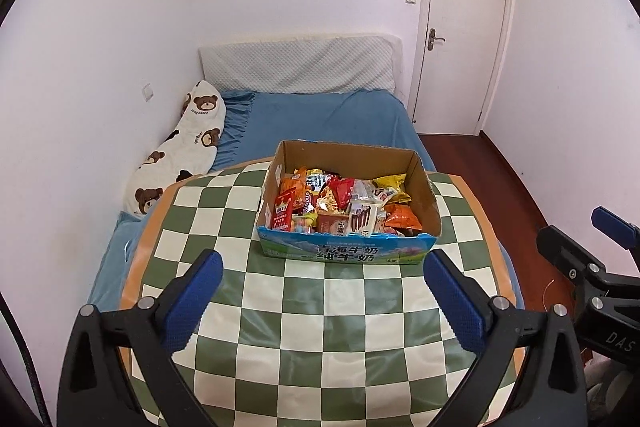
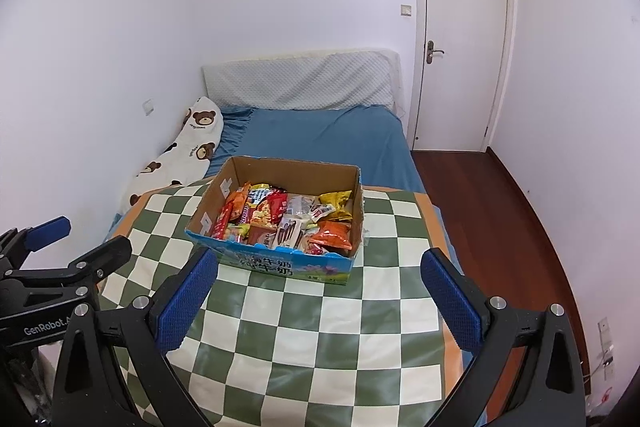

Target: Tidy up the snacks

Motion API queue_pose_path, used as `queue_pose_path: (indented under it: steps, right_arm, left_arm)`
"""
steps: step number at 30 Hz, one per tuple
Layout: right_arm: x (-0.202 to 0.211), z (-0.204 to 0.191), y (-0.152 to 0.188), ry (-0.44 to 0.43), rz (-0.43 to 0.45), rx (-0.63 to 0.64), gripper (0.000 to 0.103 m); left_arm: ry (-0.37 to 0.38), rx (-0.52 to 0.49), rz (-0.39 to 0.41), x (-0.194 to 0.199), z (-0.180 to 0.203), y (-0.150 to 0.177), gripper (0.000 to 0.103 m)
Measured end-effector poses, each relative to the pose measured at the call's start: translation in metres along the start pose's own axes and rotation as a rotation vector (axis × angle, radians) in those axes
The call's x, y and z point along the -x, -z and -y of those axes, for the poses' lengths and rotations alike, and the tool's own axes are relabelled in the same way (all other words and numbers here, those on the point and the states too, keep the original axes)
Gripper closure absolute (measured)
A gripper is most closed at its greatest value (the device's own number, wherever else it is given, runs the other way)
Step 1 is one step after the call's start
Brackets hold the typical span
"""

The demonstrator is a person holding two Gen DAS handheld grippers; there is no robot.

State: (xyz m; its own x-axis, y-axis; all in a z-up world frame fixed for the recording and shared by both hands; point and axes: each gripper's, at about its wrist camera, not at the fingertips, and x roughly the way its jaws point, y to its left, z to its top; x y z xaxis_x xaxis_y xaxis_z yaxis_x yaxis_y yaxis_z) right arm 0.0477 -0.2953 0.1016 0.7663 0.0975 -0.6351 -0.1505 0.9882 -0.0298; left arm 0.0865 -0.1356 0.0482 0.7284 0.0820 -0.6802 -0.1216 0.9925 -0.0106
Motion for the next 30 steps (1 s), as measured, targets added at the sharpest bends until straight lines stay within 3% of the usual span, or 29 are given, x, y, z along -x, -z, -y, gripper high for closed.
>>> queue_pose_path:
  steps: [13,30]
  right_arm:
    - [-0.035,0.002,-0.001,0.035,-0.021,-0.001,0.0]
    - [-0.113,0.01,-0.011,0.085,-0.06,-0.02,0.0]
  left_arm:
    - [-0.03,-0.004,-0.049,-0.041,0.002,-0.001,0.0]
    - [-0.09,-0.018,-0.075,-0.107,-0.002,-0.025,0.0]
